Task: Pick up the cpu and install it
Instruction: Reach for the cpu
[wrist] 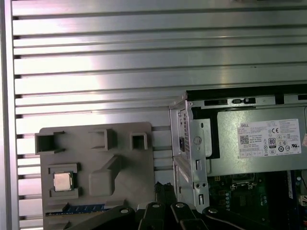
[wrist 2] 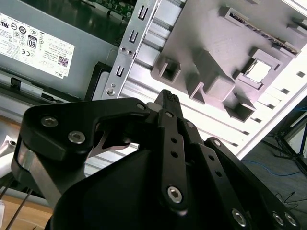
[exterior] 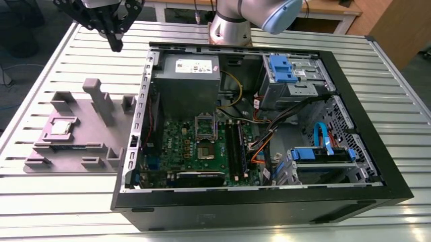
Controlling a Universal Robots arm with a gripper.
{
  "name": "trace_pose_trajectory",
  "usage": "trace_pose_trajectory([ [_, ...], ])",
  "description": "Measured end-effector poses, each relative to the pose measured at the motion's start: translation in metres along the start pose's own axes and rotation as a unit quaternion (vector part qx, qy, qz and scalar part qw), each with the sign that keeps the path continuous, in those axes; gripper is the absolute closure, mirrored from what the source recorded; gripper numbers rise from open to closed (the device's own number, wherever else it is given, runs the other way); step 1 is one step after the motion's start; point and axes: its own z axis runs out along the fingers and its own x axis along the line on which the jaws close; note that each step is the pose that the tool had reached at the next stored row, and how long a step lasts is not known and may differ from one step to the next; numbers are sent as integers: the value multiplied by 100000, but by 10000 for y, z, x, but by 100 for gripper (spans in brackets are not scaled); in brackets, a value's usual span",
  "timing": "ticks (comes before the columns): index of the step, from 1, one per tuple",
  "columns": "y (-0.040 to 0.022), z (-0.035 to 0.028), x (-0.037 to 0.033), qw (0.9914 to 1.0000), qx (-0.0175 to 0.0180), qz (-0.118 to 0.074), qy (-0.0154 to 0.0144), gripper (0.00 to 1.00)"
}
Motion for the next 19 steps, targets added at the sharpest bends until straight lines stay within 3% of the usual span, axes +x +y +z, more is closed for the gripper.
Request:
trace_pose_trajectory([
  [19,-6,-2,84,100000,-13,-6,-168,89],
])
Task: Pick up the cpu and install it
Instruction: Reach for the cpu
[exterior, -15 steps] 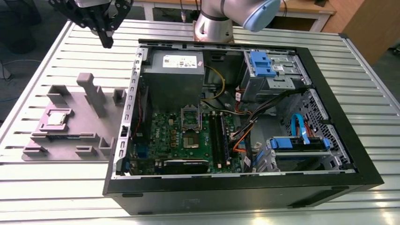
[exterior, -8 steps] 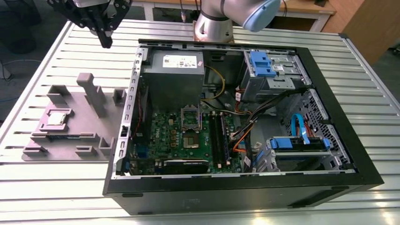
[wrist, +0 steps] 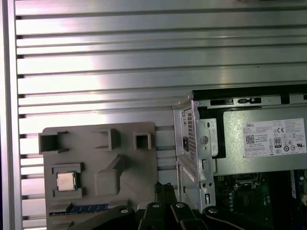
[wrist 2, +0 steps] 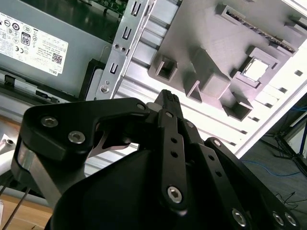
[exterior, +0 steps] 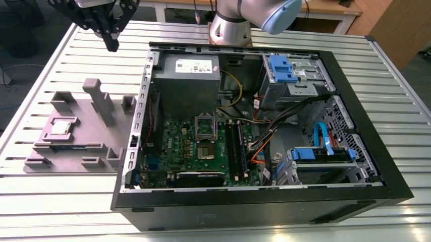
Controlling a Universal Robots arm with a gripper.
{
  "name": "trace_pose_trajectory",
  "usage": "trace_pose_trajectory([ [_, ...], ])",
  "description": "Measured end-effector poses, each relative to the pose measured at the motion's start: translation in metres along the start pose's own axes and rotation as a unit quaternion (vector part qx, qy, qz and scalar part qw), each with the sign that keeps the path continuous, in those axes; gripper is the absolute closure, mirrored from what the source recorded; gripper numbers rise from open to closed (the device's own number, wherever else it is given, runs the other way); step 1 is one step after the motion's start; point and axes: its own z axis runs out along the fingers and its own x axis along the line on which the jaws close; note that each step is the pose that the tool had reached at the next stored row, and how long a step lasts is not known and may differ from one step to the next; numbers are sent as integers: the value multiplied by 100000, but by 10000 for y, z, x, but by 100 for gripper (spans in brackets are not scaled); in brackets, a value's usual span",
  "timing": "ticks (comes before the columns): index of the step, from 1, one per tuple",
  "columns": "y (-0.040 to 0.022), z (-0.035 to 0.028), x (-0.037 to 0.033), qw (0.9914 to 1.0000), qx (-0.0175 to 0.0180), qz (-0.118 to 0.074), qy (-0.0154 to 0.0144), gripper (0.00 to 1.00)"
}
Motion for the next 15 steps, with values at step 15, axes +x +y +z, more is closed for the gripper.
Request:
trace_pose_trajectory([
  [15,-6,0,78,100000,-5,-2,-74,89],
])
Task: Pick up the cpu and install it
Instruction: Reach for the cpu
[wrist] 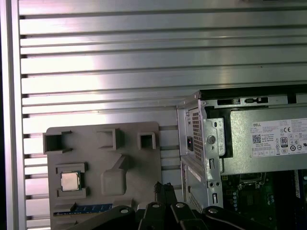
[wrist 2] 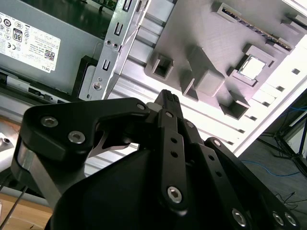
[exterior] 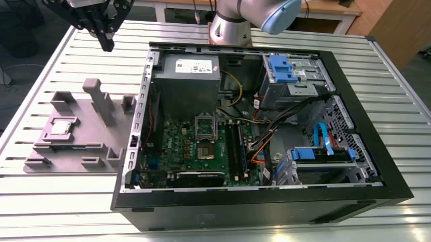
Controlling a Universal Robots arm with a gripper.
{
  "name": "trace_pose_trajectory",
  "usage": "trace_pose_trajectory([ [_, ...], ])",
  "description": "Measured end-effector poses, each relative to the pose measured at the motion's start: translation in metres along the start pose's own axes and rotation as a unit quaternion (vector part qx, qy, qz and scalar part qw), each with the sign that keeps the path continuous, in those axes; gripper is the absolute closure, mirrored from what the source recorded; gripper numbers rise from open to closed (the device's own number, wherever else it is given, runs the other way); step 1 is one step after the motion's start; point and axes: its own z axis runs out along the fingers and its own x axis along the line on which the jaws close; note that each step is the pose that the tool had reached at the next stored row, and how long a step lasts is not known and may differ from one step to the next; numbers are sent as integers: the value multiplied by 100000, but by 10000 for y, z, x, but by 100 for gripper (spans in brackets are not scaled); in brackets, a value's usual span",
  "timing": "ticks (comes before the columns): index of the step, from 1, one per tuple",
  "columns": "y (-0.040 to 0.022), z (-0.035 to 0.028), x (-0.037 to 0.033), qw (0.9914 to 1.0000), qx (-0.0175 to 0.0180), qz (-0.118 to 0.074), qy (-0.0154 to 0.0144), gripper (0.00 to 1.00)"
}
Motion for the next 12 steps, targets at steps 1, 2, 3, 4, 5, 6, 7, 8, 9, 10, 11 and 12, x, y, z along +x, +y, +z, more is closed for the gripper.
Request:
trace_pose_trajectory([
  [1,0,0,0,100000,1,2,1,89],
  [2,0,0,0,100000,1,2,0,89],
  [3,0,0,0,100000,-1,1,0,89],
  [4,0,0,1,100000,-2,1,-2,89],
  [5,0,0,1,100000,-2,2,-2,89],
  [6,0,0,1,100000,-3,1,-3,89],
  [7,0,0,1,100000,-1,0,0,89],
  [8,-1,0,5,100000,2,5,-2,89],
  [9,-1,0,12,100000,-2,13,1,89],
  [10,-2,1,22,100000,-2,7,-2,89],
  [11,-3,2,37,100000,0,2,0,89],
  [12,-4,4,55,100000,0,2,-1,89],
])
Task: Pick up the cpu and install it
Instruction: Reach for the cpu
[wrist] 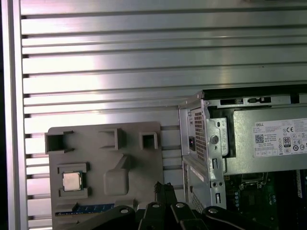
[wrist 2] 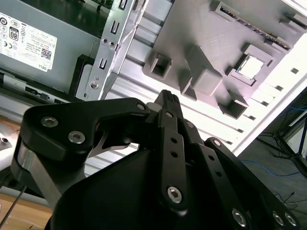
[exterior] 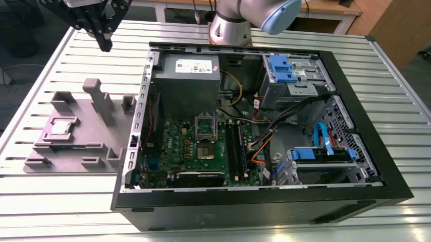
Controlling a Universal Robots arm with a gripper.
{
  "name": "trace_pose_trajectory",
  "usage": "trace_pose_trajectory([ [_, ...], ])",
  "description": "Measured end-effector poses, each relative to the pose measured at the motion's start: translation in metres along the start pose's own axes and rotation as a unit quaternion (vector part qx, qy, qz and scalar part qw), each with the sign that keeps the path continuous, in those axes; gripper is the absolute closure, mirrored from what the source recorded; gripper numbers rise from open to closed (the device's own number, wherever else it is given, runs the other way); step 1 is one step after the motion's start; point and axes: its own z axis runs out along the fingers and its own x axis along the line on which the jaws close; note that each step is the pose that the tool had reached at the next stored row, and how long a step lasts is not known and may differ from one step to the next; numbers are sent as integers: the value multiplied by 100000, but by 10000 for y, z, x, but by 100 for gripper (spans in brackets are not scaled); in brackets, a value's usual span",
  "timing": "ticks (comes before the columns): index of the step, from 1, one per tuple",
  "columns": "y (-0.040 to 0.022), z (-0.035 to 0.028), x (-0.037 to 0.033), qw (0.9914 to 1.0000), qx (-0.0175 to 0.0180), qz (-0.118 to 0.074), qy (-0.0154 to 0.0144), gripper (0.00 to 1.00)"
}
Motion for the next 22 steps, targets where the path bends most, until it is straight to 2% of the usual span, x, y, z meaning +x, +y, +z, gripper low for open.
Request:
trace_pose_trajectory([
  [9,-15,17,199,100000,0,1,-2,89],
  [22,-47,70,596,100000,-3,-3,-10,89],
])
